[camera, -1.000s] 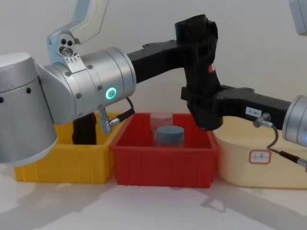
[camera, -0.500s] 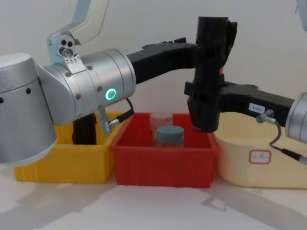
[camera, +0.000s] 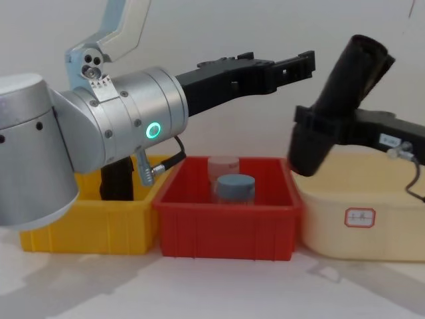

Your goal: Pick up the garbage bag with the one hand and transfer it to the other hand.

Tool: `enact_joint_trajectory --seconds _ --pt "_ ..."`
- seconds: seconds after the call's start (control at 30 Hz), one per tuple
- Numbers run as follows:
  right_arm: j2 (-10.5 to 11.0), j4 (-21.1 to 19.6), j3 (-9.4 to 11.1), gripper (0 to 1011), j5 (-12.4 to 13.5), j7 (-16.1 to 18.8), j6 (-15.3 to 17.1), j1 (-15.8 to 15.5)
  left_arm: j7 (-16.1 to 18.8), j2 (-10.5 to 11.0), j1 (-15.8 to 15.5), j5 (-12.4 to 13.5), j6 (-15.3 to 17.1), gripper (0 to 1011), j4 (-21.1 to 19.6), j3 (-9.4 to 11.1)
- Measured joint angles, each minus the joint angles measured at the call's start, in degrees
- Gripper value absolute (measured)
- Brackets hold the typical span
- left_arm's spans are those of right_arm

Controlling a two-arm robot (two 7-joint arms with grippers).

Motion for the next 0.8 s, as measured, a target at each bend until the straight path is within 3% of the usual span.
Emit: enact_joint_trajectory --seconds 0.8 --pt "3.8 0.3 9.2 617 -2.3 -10.4 3.5 -0.2 0.0 0.0 0.0 0.0 0.0 1000 0.0 0.0"
